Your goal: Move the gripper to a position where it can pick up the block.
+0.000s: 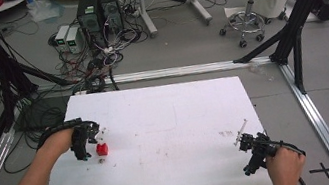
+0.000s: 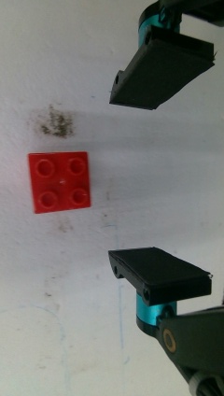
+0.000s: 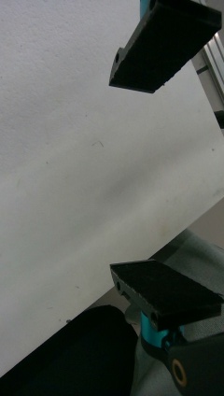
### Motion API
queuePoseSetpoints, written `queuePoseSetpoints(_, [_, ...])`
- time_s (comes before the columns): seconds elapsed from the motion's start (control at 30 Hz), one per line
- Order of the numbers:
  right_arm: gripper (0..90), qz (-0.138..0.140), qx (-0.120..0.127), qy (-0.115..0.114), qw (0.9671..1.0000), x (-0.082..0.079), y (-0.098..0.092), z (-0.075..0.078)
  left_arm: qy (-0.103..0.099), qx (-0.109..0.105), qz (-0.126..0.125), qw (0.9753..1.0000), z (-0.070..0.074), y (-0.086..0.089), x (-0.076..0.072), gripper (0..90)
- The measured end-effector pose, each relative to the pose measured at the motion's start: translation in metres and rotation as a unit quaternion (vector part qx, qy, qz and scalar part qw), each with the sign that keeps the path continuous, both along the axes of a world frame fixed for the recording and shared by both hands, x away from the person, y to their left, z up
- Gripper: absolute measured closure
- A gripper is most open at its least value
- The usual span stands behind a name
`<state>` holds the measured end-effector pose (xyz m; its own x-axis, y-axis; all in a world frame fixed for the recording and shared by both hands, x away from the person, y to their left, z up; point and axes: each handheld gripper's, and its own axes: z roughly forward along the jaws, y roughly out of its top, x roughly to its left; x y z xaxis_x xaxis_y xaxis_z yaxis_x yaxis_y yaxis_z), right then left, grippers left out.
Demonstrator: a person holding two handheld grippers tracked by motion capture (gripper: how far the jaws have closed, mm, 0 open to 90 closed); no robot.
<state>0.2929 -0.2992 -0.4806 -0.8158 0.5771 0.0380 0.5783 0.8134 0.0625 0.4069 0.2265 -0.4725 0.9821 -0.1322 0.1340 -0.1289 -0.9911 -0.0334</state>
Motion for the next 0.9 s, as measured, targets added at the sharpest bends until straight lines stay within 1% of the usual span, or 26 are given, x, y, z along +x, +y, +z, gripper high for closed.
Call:
queuePoseSetpoints(0.03, [8.9, 0.0, 0.001, -0.001, 1.0, 0.0, 0.0, 0.0, 0.004, 0.004, -0.006, 1.0, -0.002, -0.003, 0.002, 21.3])
queuePoseSetpoints(0.07, [8.9, -0.001, 0.0, 0.0, 1.0, 0.0, 0.0, 0.0, 0.005, 0.003, -0.008, 0.9999, -0.004, -0.005, 0.003, 21.3])
queuePoseSetpoints(0.1, [8.9, -0.001, 0.001, 0.0, 1.0, 0.0, 0.0, 0.0, 0.01, 0.006, -0.009, 0.9999, -0.006, -0.007, 0.004, 21.3])
queuePoseSetpoints(0.2, [8.9, 0.0, 0.0, -0.001, 1.0, -0.001, 0.0, 0.001, 0.022, 0.01, -0.004, 0.9997, -0.012, -0.013, 0.006, 21.4])
queuePoseSetpoints(0.23, [8.9, 0.004, 0.0, -0.002, 1.0, -0.001, -0.001, 0.0, 0.025, 0.01, -0.002, 0.9996, -0.014, -0.015, 0.007, 21.4])
queuePoseSetpoints(0.33, [8.9, 0.0, 0.0, -0.001, 1.0, -0.001, 0.0, 0.0, 0.03, 0.005, 0.006, 0.9995, -0.02, -0.017, 0.009, 21.4])
queuePoseSetpoints(0.4, [8.9, 0.002, -0.001, 0.001, 1.0, -0.001, 0.001, -0.001, 0.035, 0.007, 0.007, 0.9993, -0.023, -0.018, 0.01, 21.4])
queuePoseSetpoints(0.43, [8.9, 0.003, -0.003, 0.001, 1.0, -0.001, 0.001, -0.002, 0.033, 0.005, 0.004, 0.9994, -0.024, -0.019, 0.01, 21.4])
queuePoseSetpoints(0.5, [8.9, 0.006, -0.002, 0.003, 1.0, 0.0, 0.001, -0.002, 0.037, 0.0, 0.014, 0.9992, -0.027, -0.018, 0.01, 21.4])
queuePoseSetpoints(0.6, [8.9, 0.002, -0.004, 0.003, 1.0, -0.001, 0.002, -0.002, 0.04, -0.002, 0.016, 0.9991, -0.029, -0.018, 0.011, 21.4])
queuePoseSetpoints(0.67, [8.9, 0.006, -0.002, 0.003, 1.0, 0.0, 0.002, -0.002, 0.039, -0.003, 0.016, 0.9991, -0.029, -0.017, 0.011, 21.4])
queuePoseSetpoints(0.9, [8.9, 0.002, -0.004, 0.003, 1.0, -0.001, 0.005, -0.001, 0.034, -0.013, 0.016, 0.9992, -0.026, -0.015, 0.01, 21.4])
